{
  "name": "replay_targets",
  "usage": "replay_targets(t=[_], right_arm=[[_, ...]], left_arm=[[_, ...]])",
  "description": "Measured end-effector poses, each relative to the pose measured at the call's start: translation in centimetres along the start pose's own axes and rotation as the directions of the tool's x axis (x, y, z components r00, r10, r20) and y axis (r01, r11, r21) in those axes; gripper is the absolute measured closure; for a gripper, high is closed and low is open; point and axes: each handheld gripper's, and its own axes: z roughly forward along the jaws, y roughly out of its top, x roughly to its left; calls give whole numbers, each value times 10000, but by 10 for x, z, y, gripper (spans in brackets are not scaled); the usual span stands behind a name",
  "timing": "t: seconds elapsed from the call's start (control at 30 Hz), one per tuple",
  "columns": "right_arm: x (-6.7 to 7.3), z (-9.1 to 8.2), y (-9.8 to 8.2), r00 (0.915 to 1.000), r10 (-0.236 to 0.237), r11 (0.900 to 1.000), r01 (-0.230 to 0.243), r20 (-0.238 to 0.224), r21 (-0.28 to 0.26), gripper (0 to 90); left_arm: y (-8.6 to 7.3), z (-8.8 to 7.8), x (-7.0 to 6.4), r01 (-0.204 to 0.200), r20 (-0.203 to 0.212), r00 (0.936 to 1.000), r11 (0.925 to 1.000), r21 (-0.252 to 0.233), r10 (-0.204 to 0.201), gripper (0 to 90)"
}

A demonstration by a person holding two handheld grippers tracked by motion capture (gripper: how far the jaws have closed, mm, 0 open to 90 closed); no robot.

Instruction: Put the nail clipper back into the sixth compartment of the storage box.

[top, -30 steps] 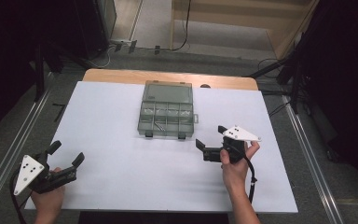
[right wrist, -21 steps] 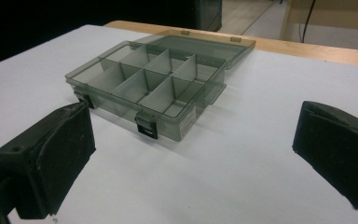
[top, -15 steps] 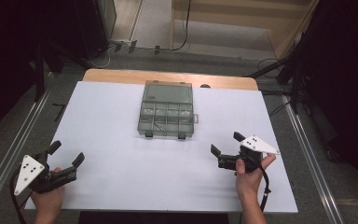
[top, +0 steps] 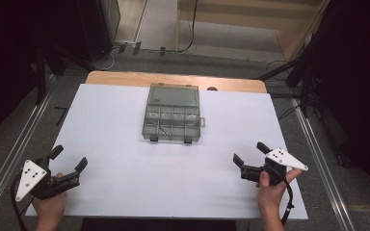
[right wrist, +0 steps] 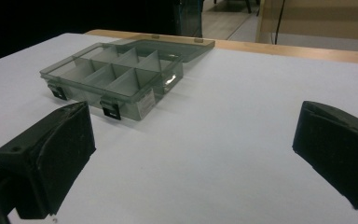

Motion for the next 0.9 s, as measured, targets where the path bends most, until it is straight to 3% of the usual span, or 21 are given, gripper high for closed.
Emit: replay_targets(t=[0.2, 0.27, 0.6, 0.9], right_arm=[[-9, -10, -10, 9999, -90, 9998, 92, 116, -174, 0], [-12, -13, -13, 9994, -35, 9999, 40, 333, -138, 0], [-28, -31, -30, 9989, 270, 9977, -246, 386, -628, 0], [-33, -38, -36, 9969, 427, 9963, -375, 661, -774, 0]], left_arm=[[0, 0, 0, 23, -11, 10000, 10000, 6, -23, 107], [0, 0, 0, 40, 3, 10000, 10000, -14, -40, 107], [0, 0, 0, 42, 10, 10000, 10000, -15, -42, 107], [0, -1, 1, 79, 20, 10000, 10000, -32, -79, 107]])
